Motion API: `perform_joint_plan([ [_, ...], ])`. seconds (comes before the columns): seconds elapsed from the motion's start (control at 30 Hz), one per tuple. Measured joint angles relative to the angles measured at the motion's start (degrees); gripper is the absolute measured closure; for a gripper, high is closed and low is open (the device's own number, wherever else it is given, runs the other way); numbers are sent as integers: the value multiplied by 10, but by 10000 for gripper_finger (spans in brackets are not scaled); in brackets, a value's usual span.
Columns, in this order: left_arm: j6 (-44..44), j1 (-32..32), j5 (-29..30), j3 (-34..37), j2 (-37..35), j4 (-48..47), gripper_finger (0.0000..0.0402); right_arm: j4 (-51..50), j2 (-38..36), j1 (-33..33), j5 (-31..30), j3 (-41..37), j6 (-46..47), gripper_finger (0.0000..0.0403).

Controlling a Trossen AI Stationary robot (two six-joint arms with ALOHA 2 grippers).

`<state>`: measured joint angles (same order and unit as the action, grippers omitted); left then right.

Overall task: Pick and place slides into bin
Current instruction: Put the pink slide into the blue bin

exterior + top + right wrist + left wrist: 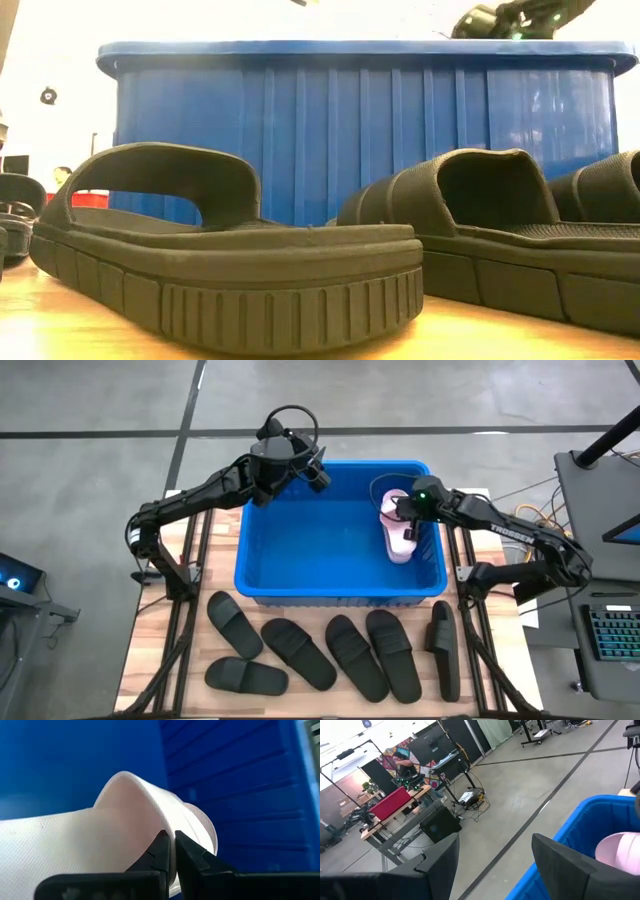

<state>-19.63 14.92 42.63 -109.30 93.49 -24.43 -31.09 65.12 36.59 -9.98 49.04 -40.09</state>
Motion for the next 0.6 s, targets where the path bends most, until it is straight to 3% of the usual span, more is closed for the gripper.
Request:
perform_joint_plan([
  [0.43,0,0,1,1,0,-1,168,-9,48,10,-8,1,-5,390],
  [0.6,-2,0,1,2,0,-1,168,-30,48,9,-70,1,0,374],
])
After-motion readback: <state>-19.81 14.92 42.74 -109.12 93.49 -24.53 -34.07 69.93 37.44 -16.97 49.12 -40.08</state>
